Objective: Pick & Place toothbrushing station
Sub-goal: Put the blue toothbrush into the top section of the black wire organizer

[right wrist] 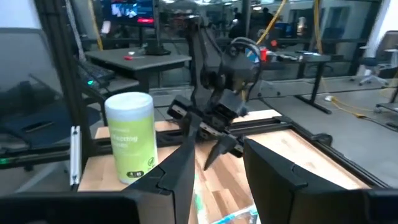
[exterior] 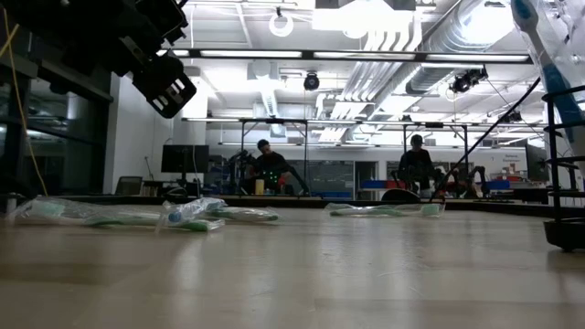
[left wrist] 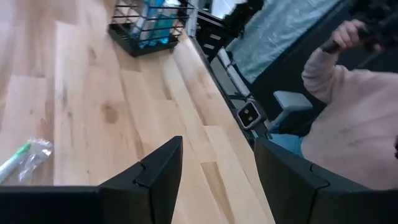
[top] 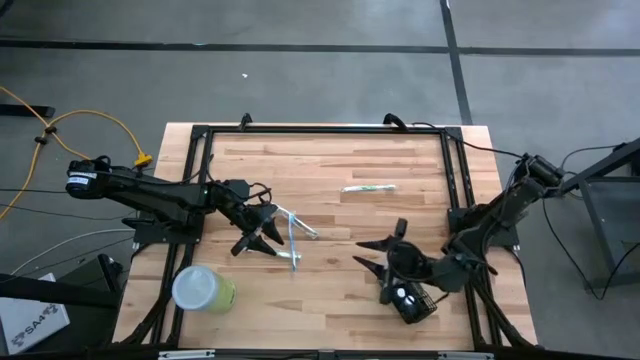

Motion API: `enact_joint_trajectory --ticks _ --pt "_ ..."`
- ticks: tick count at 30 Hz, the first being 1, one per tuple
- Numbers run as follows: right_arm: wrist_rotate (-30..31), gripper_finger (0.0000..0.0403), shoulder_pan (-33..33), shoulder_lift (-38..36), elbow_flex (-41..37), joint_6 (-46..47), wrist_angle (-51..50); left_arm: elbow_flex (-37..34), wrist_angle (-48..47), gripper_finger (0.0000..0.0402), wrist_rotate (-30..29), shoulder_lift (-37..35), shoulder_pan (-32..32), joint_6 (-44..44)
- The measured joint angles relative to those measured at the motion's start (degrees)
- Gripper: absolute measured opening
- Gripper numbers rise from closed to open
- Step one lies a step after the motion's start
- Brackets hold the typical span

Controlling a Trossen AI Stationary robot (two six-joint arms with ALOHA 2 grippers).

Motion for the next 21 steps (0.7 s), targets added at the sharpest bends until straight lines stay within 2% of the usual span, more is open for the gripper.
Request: enact_joint_trajectory --ticks 4,12,17,21 --pt "-3.17 0.0128 -3.23 0.00 0.00 -1.58 0.04 0.00 -0.04 0.0195 -4.60 0.00 -0.02 -5.32" --pt "-1.23 0.0128 -6.59 -2.10 0.00 -9.14 0.38 0.00 -1.04 0.0195 -15.54 0.00 0.95 -21.78" --pt "-1.19 0.0128 -7.55 -3.66 0.00 -14.78 0.32 0.00 -4.15 0.0195 -19.69 0.01 1.79 -31.29" --pt "-1.19 0.0128 -7.61 -4.56 0.00 -17.63 0.26 0.00 -6.83 0.0195 -22.31 1.17 0.01 -38.35"
